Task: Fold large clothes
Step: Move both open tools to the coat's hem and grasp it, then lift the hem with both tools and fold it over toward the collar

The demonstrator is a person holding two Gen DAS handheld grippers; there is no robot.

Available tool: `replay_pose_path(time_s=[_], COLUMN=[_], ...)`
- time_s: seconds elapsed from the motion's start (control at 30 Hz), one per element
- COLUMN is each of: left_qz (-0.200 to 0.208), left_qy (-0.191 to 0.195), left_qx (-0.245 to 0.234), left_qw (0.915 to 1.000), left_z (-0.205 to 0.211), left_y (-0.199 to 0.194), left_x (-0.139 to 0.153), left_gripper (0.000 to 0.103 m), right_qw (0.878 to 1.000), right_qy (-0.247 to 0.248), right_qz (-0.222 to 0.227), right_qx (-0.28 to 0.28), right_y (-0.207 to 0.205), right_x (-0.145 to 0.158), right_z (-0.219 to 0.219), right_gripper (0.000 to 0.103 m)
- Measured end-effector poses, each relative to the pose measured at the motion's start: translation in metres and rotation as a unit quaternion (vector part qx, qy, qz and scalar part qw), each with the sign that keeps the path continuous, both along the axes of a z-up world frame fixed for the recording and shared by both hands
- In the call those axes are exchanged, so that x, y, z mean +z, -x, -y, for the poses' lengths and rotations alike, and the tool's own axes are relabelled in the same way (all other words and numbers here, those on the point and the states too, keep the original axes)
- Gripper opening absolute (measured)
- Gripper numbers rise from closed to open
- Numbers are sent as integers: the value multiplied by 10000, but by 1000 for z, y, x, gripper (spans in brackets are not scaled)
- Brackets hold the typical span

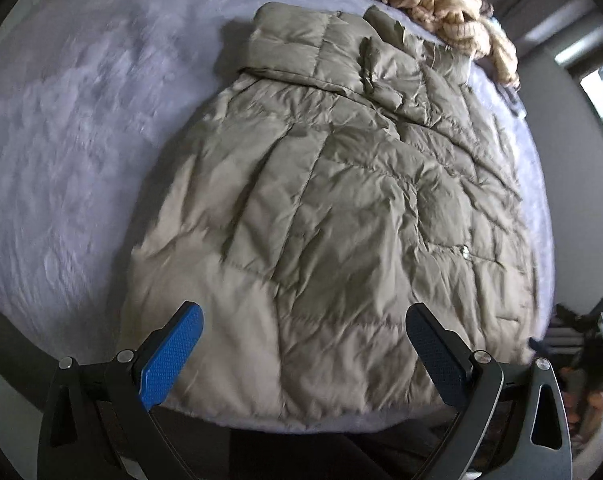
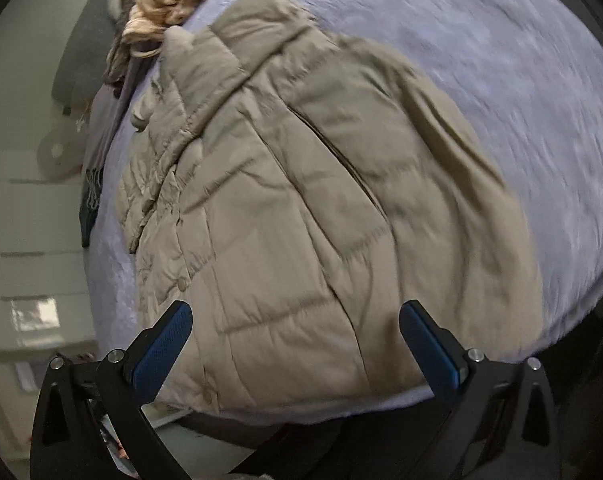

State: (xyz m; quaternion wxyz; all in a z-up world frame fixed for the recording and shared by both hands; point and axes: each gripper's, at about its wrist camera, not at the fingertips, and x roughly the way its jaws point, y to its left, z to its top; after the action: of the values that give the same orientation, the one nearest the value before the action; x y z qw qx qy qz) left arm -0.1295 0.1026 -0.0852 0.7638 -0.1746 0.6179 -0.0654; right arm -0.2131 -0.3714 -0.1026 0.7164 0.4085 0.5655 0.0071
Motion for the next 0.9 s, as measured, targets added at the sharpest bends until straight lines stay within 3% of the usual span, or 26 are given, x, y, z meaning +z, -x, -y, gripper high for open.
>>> replay_pose_path(time_s=[0.17,0.3,0.53,0.73,0.77,0.83,0.9], left_qz=[-309,-711,-1206,-840,-774,-691,-685], left_qy=[946,1756,2173,2513,2507,2388,2347], left_qx=[47,-86,38,489,542,567,546], left_qw=[9950,9819,9686,9630,9634,9669,9681], left_z=[-26,-37,-26,-12,-10,-7,-4], left_y=[25,48,59,34,30,22,18], left_x=[-10,-28,-71,-75,-73,-69,-67], left_gripper=[102,102,102,101,97,73,23], right_qw=[9976,9911,9781,9708,9688,9646,9618], right_qy=[-534,-1077,-1691,-1942,-2002,-2137,-2194], right_qz=[17,-80,-304,-275,-265,-191,-149], right_qx=[-432,-776,-1176,-1382,-1433,-1533,-1632], right_y=[31,56,77,69,67,66,65], right_x=[-9,-26,-59,-75,-77,-80,-82], right_z=[9,14,11,9,9,10,10], right_gripper=[103,103,103,103,103,103,102])
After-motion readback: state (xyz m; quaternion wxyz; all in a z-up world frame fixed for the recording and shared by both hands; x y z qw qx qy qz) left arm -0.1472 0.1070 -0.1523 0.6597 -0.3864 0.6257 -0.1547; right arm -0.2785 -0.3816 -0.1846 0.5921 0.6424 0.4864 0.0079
